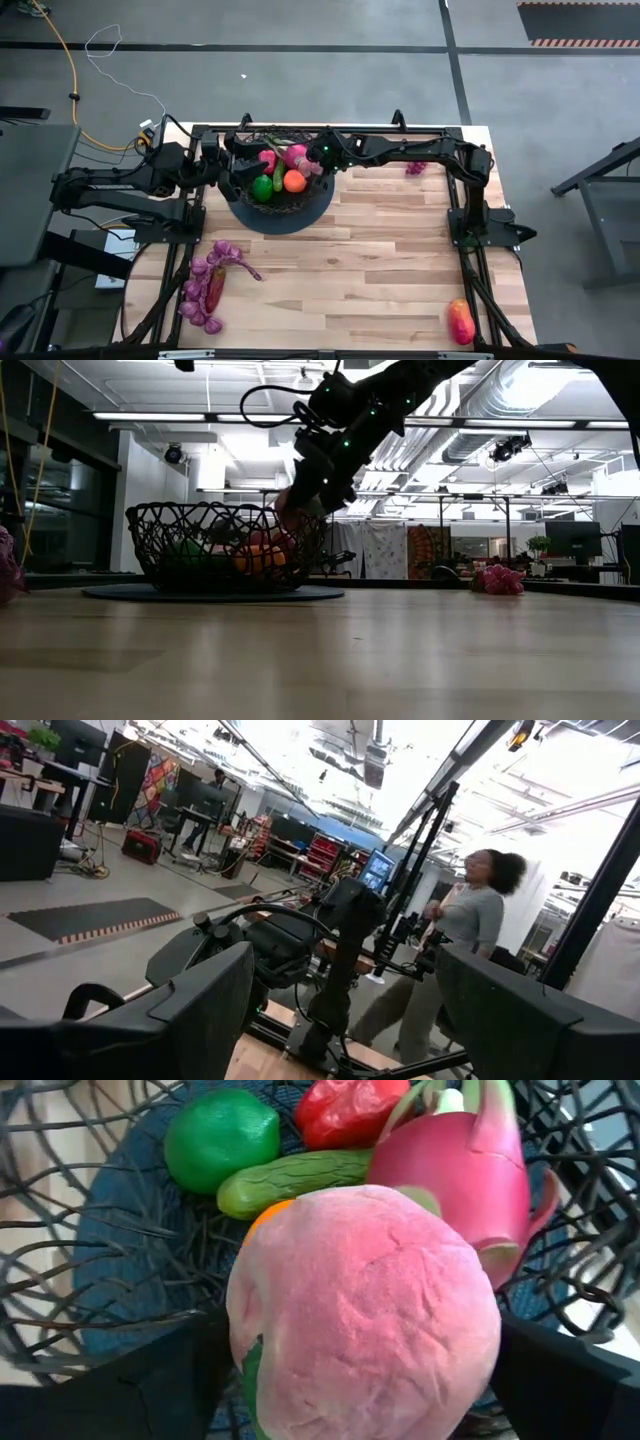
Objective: Build produce basket
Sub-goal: Put the pink peach into the black wire basket, then put the orange mango into the black wire basket
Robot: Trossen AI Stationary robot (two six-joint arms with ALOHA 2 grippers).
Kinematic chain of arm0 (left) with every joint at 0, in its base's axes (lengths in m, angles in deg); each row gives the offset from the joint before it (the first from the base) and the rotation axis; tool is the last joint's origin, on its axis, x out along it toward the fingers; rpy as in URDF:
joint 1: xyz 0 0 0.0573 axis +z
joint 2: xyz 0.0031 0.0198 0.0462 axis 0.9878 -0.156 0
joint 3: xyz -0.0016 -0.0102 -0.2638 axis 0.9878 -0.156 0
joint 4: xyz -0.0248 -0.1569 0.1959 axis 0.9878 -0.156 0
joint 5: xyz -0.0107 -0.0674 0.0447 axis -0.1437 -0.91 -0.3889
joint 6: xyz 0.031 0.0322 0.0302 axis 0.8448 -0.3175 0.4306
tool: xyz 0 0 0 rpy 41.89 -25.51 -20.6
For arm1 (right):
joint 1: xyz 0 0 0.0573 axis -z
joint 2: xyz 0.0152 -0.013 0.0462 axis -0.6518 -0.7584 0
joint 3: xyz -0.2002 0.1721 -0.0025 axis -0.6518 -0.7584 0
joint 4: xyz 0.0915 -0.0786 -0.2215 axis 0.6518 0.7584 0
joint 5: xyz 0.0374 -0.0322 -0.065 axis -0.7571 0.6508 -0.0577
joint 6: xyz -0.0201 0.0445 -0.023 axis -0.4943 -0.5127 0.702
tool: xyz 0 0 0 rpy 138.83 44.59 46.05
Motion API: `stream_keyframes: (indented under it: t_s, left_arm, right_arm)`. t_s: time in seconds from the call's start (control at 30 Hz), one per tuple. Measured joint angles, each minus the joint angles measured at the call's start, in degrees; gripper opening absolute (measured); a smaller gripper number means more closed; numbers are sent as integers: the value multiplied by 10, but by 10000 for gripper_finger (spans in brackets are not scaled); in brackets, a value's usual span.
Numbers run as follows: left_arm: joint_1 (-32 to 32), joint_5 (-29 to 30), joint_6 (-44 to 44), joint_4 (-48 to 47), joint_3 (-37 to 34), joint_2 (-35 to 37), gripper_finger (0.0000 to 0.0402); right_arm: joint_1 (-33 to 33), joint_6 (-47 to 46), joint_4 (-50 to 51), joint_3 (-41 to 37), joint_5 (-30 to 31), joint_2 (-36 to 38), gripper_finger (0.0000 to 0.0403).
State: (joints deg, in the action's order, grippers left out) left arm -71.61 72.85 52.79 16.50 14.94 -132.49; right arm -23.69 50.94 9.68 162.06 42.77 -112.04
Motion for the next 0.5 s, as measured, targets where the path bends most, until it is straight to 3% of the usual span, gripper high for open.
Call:
stream_keyframes:
  t_s: [0.3, 0.5]
  left_arm:
    - [0, 3, 0, -2, 0, 0, 303]
    - [0, 4, 0, -2, 0, 0, 303]
  right_arm:
    - [3, 5, 0, 0, -7, 0, 399]
    - [22, 29, 50, 45, -39, 20, 398]
